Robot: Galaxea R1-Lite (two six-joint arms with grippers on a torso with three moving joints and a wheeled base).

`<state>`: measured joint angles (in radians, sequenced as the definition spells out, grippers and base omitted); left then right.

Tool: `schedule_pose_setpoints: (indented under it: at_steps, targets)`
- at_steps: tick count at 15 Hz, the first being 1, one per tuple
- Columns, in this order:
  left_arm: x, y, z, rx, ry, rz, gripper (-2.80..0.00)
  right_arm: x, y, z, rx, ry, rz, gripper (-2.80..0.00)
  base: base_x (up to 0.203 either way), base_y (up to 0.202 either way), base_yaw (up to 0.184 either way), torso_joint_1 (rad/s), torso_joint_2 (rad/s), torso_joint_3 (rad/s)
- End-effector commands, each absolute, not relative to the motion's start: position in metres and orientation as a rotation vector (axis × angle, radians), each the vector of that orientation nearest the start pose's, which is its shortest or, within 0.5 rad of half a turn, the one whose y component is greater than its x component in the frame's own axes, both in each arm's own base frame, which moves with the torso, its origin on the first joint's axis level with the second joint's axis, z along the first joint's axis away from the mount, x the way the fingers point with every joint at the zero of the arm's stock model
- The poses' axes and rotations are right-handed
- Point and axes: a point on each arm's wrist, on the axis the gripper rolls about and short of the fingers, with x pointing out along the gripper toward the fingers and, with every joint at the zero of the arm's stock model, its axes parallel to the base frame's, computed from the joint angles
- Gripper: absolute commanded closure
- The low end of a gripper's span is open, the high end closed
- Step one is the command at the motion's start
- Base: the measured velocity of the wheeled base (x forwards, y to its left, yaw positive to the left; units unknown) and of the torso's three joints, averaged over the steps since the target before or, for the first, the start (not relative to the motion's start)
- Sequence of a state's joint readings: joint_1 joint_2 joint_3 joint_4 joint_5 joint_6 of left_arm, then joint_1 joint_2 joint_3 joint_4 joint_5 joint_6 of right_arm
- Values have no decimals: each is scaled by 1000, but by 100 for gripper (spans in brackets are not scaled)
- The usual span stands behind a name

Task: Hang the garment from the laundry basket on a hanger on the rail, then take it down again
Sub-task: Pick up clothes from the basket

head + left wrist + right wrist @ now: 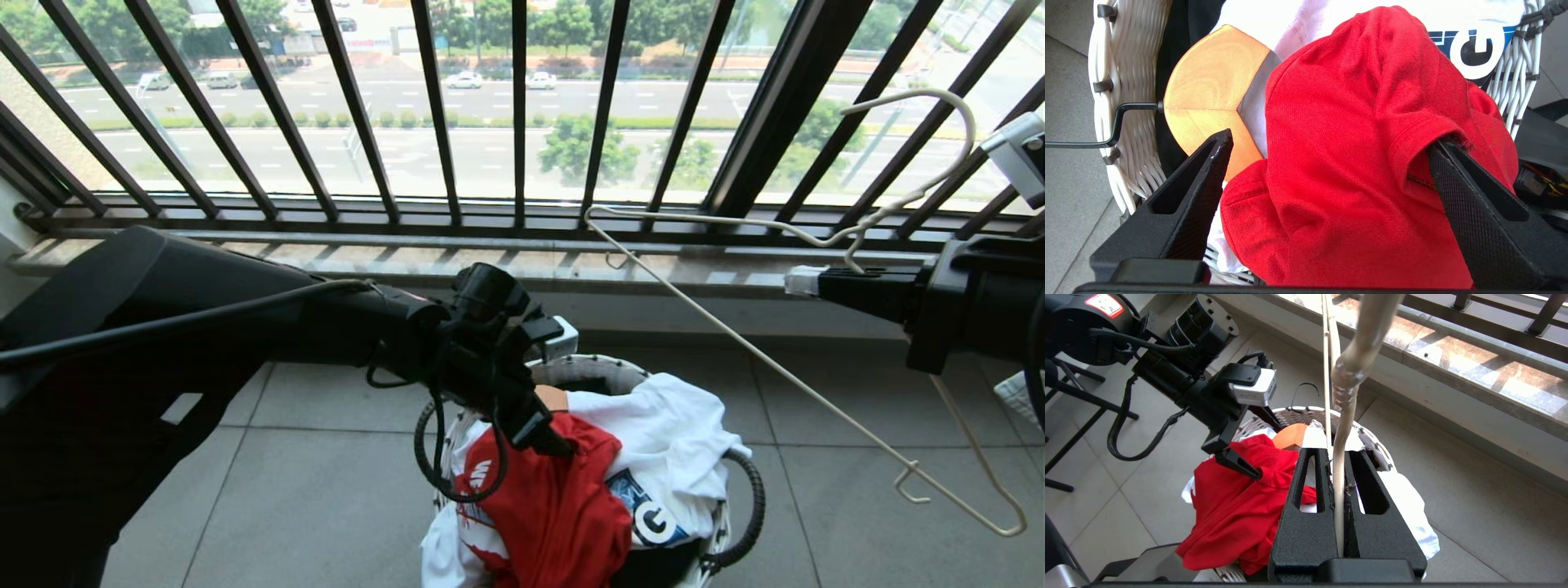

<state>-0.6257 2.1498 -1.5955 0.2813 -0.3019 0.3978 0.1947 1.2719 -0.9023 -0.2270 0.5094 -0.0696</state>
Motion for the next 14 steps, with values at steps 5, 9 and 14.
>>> schedule_pose_setpoints:
  at_steps: [5, 9, 14]
  targets:
    - [338, -251, 144, 492, 680, -995, -280, 197, 50, 277, -44, 130, 712, 0, 0, 0, 0, 0, 0, 0]
    - [335, -246, 140, 527, 688, -1003, -280, 197, 50, 277, -44, 129, 712, 0, 0, 0, 0, 0, 0, 0]
    - [338, -253, 131, 537, 694, -1017, -280, 196, 50, 278, -45, 124, 711, 0, 0, 0, 0, 0, 0, 0]
